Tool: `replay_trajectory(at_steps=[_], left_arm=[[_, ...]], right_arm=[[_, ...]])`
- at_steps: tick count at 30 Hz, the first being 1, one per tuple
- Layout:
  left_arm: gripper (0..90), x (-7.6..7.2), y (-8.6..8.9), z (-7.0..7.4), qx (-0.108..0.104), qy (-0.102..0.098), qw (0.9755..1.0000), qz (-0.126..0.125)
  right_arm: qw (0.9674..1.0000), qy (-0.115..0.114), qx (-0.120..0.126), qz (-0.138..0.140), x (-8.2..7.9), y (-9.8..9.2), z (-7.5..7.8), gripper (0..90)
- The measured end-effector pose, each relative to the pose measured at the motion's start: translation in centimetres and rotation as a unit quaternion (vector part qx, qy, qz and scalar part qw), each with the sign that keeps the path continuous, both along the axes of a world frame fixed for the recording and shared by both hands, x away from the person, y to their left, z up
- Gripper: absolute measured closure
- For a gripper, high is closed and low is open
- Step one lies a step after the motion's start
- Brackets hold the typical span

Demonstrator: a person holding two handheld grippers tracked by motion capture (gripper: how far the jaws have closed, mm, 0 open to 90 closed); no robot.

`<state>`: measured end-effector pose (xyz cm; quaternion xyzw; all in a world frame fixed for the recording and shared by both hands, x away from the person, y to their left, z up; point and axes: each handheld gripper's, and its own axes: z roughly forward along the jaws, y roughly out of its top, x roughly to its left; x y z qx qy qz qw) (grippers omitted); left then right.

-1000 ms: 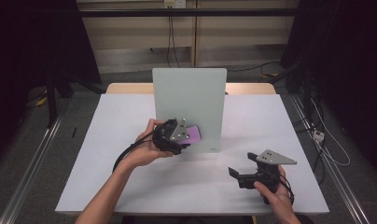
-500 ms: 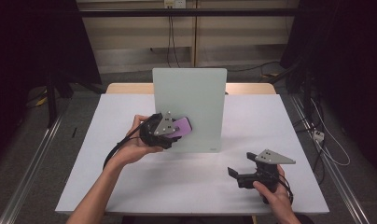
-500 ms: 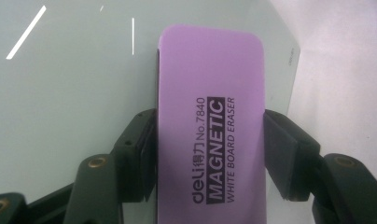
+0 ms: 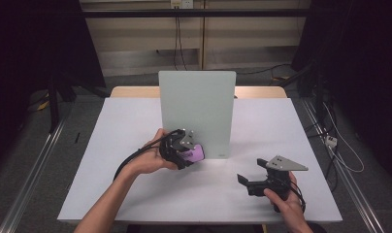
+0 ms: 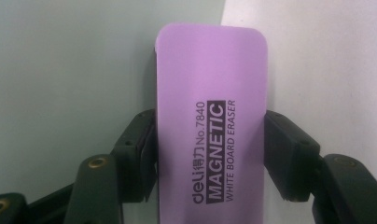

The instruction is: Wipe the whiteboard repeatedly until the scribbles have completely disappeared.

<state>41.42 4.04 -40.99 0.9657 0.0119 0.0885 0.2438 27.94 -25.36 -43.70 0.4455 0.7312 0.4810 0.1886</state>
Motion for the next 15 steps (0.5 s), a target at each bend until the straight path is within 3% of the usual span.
replay_trajectory(at_steps=[5, 10, 13, 15], left_arm=[[40.5, -0.1, -1.5, -0.2, 0.034, 0.01, 0.9993, -0.009], [40.2, 0.0, -2.8, -0.4, 0.045, 0.021, 0.9986, -0.018], [40.2, -0.3, -3.2, -0.4, 0.036, 0.018, 0.9991, -0.01], [40.4, -0.4, -3.1, -0.2, 0.009, 0.011, 0.9999, 0.0]], right_arm=[[1.0, -0.001, -0.001, 0.0, 0.0, 0.0, 0.0, 3.9], [1.0, -0.002, -0.001, 0.002, 0.0, 0.0, 0.0, 3.9], [1.0, 0.001, 0.0, 0.001, -0.1, 0.0, 0.1, 3.9], [1.0, -0.001, -0.001, 0.0, -0.1, -0.1, 0.0, 3.9]])
